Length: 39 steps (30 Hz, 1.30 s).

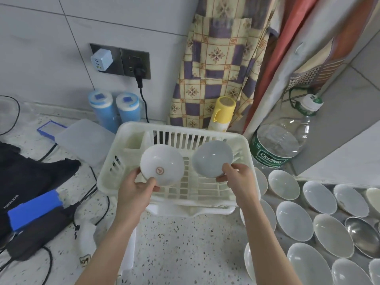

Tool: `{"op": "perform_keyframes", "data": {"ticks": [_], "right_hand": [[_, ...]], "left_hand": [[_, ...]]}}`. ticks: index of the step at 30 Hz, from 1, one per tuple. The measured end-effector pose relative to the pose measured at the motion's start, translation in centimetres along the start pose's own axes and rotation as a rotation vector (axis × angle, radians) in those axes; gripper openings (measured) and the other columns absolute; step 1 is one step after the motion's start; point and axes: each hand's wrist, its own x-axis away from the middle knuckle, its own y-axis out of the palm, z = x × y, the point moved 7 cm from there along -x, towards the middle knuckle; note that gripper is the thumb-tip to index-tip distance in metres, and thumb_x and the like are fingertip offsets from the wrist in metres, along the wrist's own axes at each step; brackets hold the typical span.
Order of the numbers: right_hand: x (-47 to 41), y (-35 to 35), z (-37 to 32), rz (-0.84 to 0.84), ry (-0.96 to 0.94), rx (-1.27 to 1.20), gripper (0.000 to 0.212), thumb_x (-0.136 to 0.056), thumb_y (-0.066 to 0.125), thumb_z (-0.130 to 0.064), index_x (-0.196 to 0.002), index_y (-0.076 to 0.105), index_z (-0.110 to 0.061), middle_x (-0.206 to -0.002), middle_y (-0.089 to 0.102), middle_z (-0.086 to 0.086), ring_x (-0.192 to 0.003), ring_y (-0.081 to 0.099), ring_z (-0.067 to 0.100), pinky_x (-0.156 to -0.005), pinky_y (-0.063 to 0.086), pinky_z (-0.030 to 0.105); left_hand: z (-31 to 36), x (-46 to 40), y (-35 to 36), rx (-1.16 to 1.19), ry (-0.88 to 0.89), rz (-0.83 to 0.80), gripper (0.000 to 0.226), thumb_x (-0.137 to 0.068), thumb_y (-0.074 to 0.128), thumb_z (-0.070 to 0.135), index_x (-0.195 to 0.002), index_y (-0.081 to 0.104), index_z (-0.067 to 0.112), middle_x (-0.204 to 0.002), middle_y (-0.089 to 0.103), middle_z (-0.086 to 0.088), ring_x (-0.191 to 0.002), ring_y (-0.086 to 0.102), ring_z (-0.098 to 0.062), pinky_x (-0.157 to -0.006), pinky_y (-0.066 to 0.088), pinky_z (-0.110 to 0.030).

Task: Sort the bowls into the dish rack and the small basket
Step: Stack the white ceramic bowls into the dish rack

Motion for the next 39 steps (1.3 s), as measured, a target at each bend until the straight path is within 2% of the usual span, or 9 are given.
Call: {"op": "perform_keyframes", "data": {"ticks": [4,9,13,19,22,25,30,35,39], "right_hand": [[-3.3,3.7,0.3,-0.131,0.031,0.156,0.023,-0.081,0.053,-0.024,-0.079,0.071,-0.01,-0.057,0.072,-0.002,-0.059,0.059,0.009,-0.056,0.043,0.025],[-6.1,8.4,0.4,-0.225,-0.015,0.347,0.027,-0.081,0.051,-0.025,-0.074,0.069,-0.006,-0.054,0.07,-0.002,-0.038,0.044,0.004,-0.042,0.036,0.017],[-7.1,12.0,0.8,-0.36,0.031,0.244,0.028,-0.083,0.048,-0.02,-0.06,0.058,-0.009,-0.055,0.071,0.003,-0.029,0.04,0.001,-0.035,0.032,0.014],[-7.8,15.9,1.7,-0.433,0.132,0.173,0.022,-0.079,0.045,-0.016,-0.061,0.055,-0.009,-0.054,0.07,0.008,-0.043,0.047,0.012,-0.05,0.039,0.022],[-7.7,17.3,2.7,-0.43,0.192,0.131,0.025,-0.079,0.043,-0.016,-0.084,0.064,-0.003,-0.053,0.07,0.006,-0.045,0.056,0.01,-0.054,0.043,0.023],[-7.7,18.0,3.5,-0.427,0.24,0.092,0.033,-0.081,0.042,-0.014,-0.108,0.058,-0.004,-0.053,0.07,0.004,-0.041,0.056,0.006,-0.049,0.04,0.022],[-7.2,18.3,4.3,-0.428,0.346,-0.066,0.018,-0.084,0.041,0.0,-0.083,0.058,-0.005,-0.063,0.069,0.014,-0.037,0.033,0.012,-0.033,0.022,0.016],[-6.9,18.9,4.5,-0.46,0.424,-0.199,0.017,-0.091,0.043,0.002,-0.097,0.059,0.0,-0.072,0.066,0.019,-0.048,0.045,0.014,-0.034,0.022,0.017],[-6.7,19.6,4.8,-0.506,0.486,-0.294,0.011,-0.095,0.045,0.0,-0.088,0.053,-0.003,-0.086,0.066,0.024,-0.069,0.057,0.022,-0.034,0.02,0.017]], "left_hand": [[-0.2,-1.3,-0.7,0.018,-0.013,0.095,0.037,-0.087,0.061,0.011,-0.12,0.058,0.026,-0.079,0.077,-0.003,-0.039,0.055,0.001,-0.048,0.042,-0.023],[0.0,-3.5,-1.4,0.034,-0.039,0.165,0.034,-0.087,0.061,0.015,-0.119,0.058,0.026,-0.071,0.077,-0.001,-0.036,0.044,-0.001,-0.037,0.036,-0.018],[1.0,-5.4,-1.9,0.029,-0.025,0.197,0.03,-0.086,0.058,0.018,-0.115,0.062,0.026,-0.07,0.076,0.0,-0.042,0.043,-0.006,-0.037,0.034,-0.018],[2.9,-8.1,-1.3,0.082,-0.019,0.09,0.033,-0.088,0.05,0.004,-0.112,0.061,0.024,-0.074,0.077,-0.008,-0.036,0.031,-0.01,-0.036,0.028,-0.016],[3.1,-8.8,-0.7,0.072,-0.012,0.036,0.036,-0.088,0.049,0.003,-0.114,0.061,0.024,-0.077,0.077,-0.009,-0.039,0.026,-0.011,-0.038,0.023,-0.018],[2.4,-9.3,-0.3,0.084,-0.033,-0.03,0.037,-0.09,0.047,0.005,-0.122,0.058,0.02,-0.083,0.077,-0.013,-0.043,0.024,-0.013,-0.039,0.022,-0.021],[0.7,-9.8,-0.2,0.064,-0.059,-0.087,0.035,-0.092,0.046,0.008,-0.124,0.058,0.017,-0.084,0.077,-0.014,-0.043,0.022,-0.012,-0.041,0.021,-0.023],[0.4,-9.8,-0.3,0.074,-0.038,-0.115,0.034,-0.093,0.047,0.008,-0.122,0.059,0.021,-0.081,0.076,-0.015,-0.044,0.022,-0.012,-0.041,0.022,-0.023],[0.6,-9.8,-0.3,0.093,-0.037,-0.109,0.034,-0.094,0.047,0.008,-0.124,0.058,0.018,-0.081,0.075,-0.017,-0.046,0.021,-0.014,-0.043,0.021,-0.024]]}}
